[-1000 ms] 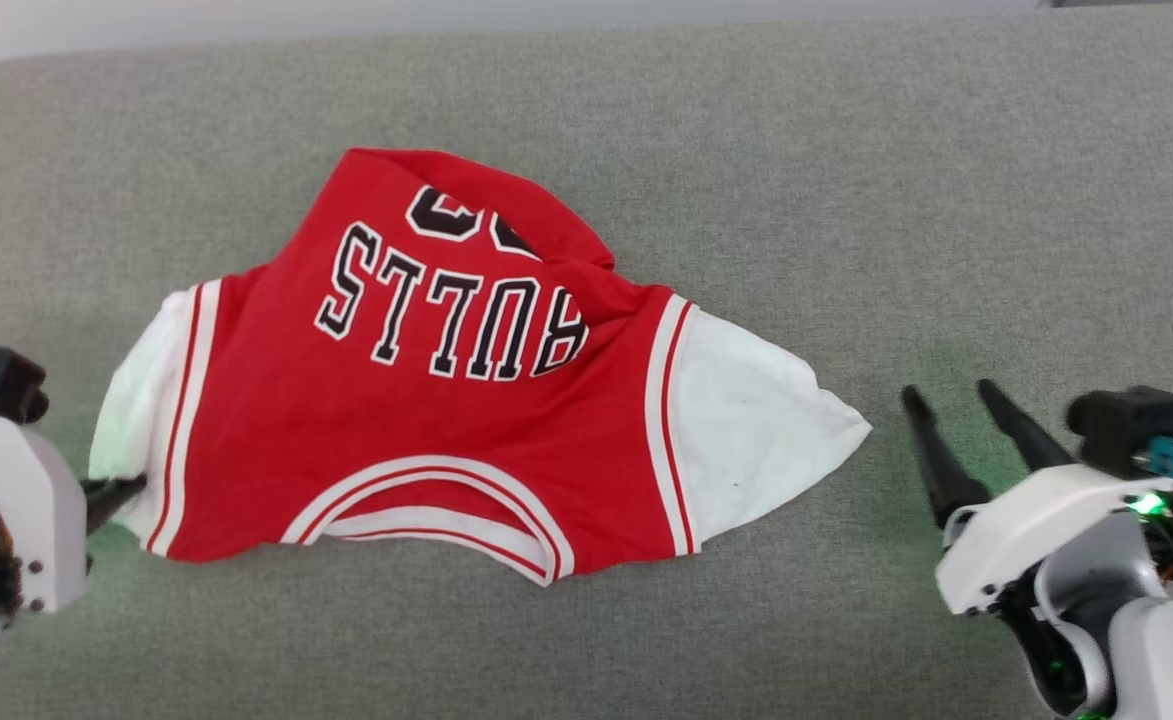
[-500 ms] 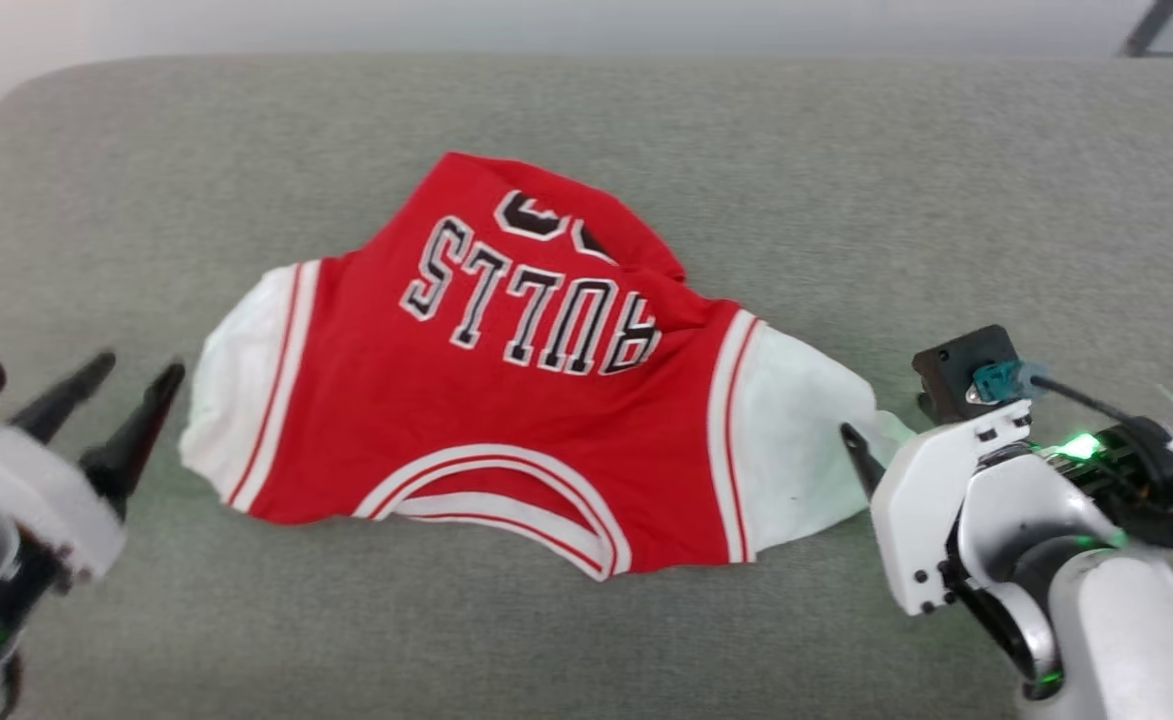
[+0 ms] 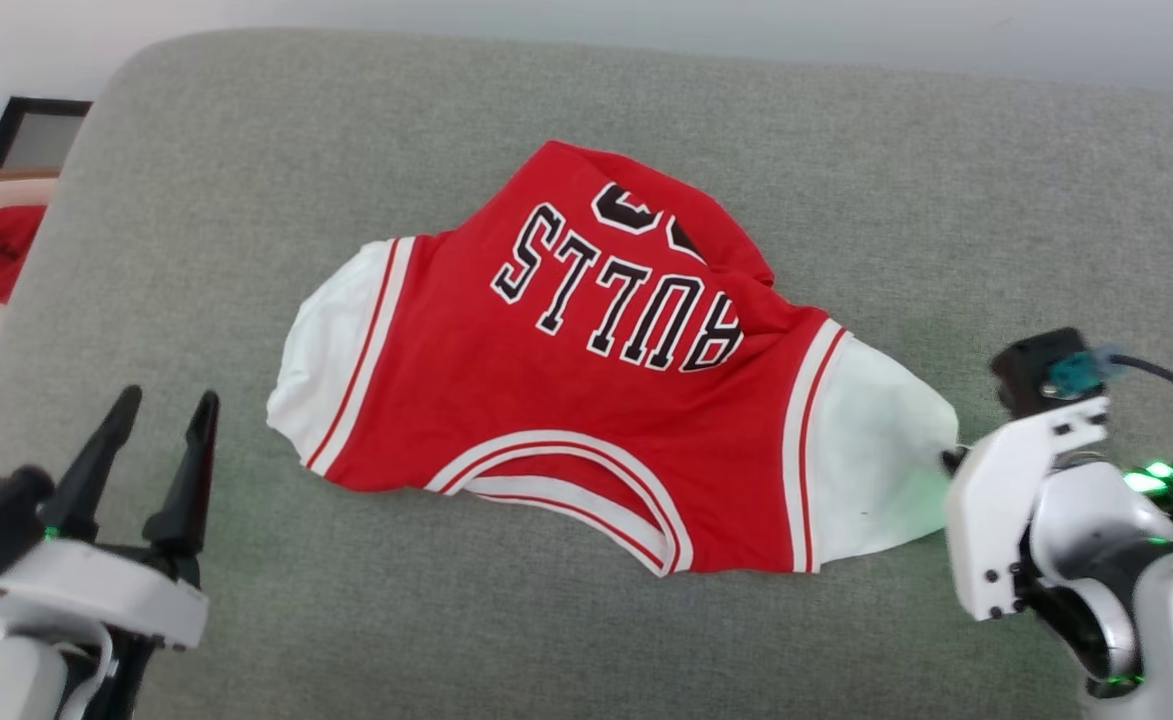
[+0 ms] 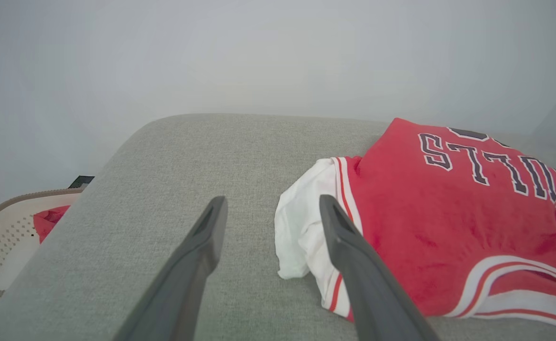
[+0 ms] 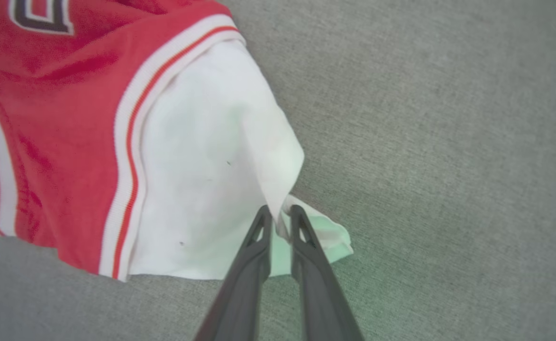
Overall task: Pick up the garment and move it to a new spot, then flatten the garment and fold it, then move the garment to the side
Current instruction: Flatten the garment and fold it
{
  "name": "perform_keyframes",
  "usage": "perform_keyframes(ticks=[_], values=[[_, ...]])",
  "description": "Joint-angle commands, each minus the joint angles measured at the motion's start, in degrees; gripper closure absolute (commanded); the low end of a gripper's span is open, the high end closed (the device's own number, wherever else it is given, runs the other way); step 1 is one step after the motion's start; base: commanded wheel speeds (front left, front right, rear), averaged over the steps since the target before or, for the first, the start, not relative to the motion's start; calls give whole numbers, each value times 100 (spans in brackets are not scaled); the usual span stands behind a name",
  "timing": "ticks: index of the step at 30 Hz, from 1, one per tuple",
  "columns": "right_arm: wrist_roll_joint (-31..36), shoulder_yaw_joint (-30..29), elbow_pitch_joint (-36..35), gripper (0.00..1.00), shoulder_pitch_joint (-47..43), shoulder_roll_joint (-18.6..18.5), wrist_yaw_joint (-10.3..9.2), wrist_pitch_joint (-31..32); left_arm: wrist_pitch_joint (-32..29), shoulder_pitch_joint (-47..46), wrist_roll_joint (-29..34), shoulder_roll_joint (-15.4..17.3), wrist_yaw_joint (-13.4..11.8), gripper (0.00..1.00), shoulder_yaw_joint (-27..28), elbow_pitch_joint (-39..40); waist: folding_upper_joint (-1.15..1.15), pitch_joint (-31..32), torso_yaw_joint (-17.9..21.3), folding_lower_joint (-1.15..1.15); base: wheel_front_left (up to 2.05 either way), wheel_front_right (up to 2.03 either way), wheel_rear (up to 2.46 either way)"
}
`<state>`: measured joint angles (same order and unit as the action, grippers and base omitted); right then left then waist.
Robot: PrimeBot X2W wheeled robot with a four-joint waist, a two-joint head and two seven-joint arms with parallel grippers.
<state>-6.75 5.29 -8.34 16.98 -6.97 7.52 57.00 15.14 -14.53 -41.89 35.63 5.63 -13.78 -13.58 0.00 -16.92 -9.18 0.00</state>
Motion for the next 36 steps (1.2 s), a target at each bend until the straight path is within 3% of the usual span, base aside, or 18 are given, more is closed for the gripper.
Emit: perform_keyframes(ticks=[1,5,9,20,28,29,30,31,36], values=[[-5,-217,-41,100,-118,29,-6,-60,-6,241,298,-224,103,0,370,112,0,-38,57,0,0,0,0],[89,-648,-225,100,-306,97,-6,-179,-6,560,652,-514,176,0,908,245,0,-88,190,0,0,0,0],[182,-1139,-493,100,-475,96,-6,-287,-6,751,793,-594,191,0,1146,424,0,-123,332,0,0,0,0],[377,-2172,-847,100,-705,198,-6,-483,-5,972,875,-342,191,0,1205,784,0,-264,443,0,0,0,0],[426,-2357,-509,100,-629,325,-6,-931,-5,984,796,106,191,0,904,956,0,-322,476,0,0,0,0],[396,-2357,-471,95,-607,336,-6,-1010,-5,969,768,196,191,0,837,985,0,-317,484,0,0,0,0],[378,-2375,-437,21,-581,345,-6,-1096,-5,959,753,312,192,0,757,1032,0,-304,499,0,0,0,0],[393,-2390,-413,0,-578,354,-6,-1180,-5,936,737,434,191,0,709,1067,0,-293,509,0,0,0,0],[255,-2417,-539,0,-555,395,-6,-1593,-5,814,496,1485,183,0,-7,1412,0,-197,570,0,0,0,0]])
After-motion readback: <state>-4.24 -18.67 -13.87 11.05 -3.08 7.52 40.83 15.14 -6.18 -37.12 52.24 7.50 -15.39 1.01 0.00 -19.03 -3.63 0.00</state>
